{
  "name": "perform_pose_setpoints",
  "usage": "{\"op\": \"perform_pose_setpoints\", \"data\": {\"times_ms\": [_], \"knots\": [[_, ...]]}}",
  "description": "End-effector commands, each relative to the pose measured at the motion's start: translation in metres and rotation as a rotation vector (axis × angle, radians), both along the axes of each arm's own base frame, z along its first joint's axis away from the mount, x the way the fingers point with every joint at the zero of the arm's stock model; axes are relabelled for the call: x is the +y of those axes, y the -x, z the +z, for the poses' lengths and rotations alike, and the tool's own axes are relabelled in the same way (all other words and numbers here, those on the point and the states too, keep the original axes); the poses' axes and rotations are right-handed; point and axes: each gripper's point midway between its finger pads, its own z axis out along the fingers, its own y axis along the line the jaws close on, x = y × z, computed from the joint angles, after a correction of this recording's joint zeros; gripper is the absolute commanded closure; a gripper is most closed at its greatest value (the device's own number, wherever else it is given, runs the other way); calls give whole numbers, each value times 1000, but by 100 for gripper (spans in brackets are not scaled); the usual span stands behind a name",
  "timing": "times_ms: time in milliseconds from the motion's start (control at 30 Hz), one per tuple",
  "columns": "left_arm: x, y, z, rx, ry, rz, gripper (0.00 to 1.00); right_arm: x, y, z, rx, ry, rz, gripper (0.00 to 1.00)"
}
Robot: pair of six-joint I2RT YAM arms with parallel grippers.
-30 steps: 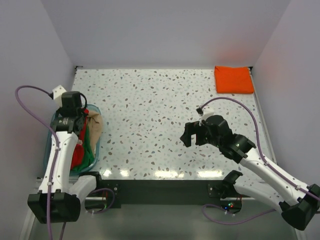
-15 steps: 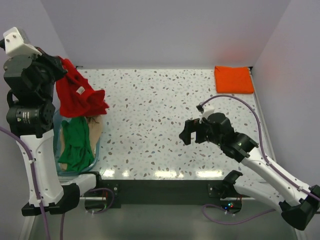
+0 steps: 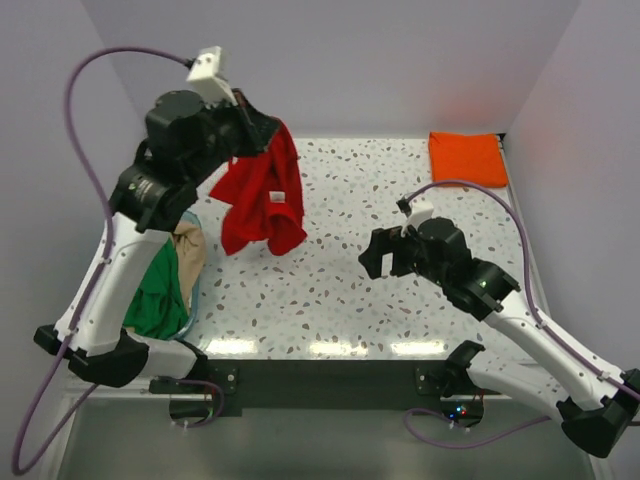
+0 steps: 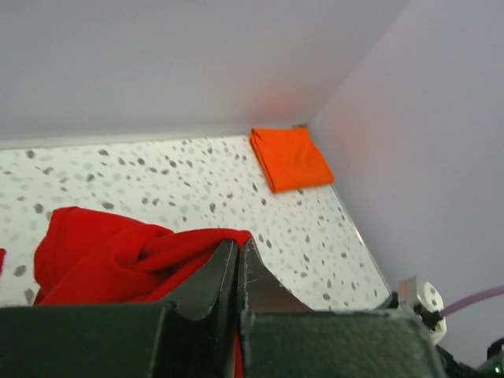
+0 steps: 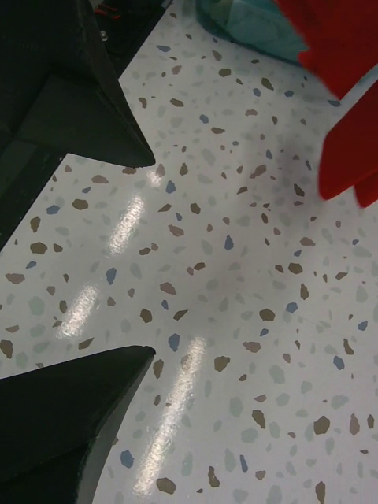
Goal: Fold and stack the t-shirts
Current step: Move the tshirt to the center of the board
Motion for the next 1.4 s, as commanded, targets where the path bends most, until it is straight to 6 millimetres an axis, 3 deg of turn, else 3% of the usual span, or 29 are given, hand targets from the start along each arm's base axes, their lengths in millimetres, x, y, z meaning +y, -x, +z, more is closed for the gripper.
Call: {"op": "perform_pose_setpoints", "data": {"times_ms": [0, 100, 167, 267, 300, 367, 400, 433, 467, 500, 567, 600, 633, 667, 700, 733, 767, 867, 967, 1067, 1100, 1200, 1367], "knots": [[-47, 2, 14, -64, 59, -59, 100, -6, -13, 20, -72, -1, -57, 1], [-64, -5, -5, -23, 47, -72, 100, -11, -16, 18, -78, 16, -83, 1], [-61, -9, -13, -15, 44, -39, 100, -17, -19, 16, -81, 35, -114, 1], [-54, -21, -51, 51, -1, 21, 99, -21, -23, 8, -73, 65, -146, 1], [-51, -27, -79, 106, -21, 37, 99, -23, -24, 5, -70, 73, -156, 1], [-52, -33, -104, 152, -6, 21, 98, -26, -28, -2, -59, 96, -185, 1], [-46, -40, -139, 210, -32, 34, 93, -27, -30, -5, -56, 103, -198, 1], [-48, -43, -153, 230, -26, 19, 91, -28, -31, -8, -51, 110, -209, 1], [-39, -49, -170, 264, -20, 41, 80, -30, -32, -14, -45, 116, -225, 1], [-34, -48, -205, 334, -41, 47, 72, -30, -34, -16, -44, 115, -231, 1], [-28, -46, -228, 383, -20, 39, 53, -33, -34, -27, -26, 126, -253, 1], [-24, -39, -252, 421, -37, 40, 49, -33, -35, -30, -25, 128, -261, 1], [-23, -35, -246, 390, -15, 34, 46, -34, -35, -35, -18, 134, -267, 1], [-22, -30, -253, 402, -2, 36, 44, -35, -34, -43, -4, 140, -276, 1], [-18, -21, -275, 437, -17, 41, 44, -35, -36, -47, -2, 140, -282, 1], [-20, -13, -275, 437, -5, 17, 44, -35, -36, -53, 11, 146, -286, 1], [-19, -1, -296, 479, -25, 18, 44, -35, -36, -59, 25, 148, -289, 1], [-25, 24, -320, 514, -47, 5, 46, -33, -39, -74, 45, 156, -302, 2], [-20, 57, -363, 595, -99, 29, 50, -31, -43, -90, 71, 171, -306, 3], [-23, 77, -377, 607, -77, 26, 51, -26, -47, -104, 98, 175, -310, 3], [-20, 86, -393, 632, -91, 27, 51, -24, -50, -106, 100, 171, -311, 3], [-23, 100, -413, 664, -109, 9, 50, -23, -56, -116, 118, 179, -319, 4], [-37, 105, -422, 661, -145, -12, 41, -27, -69, -121, 132, 179, -337, 4]]}}
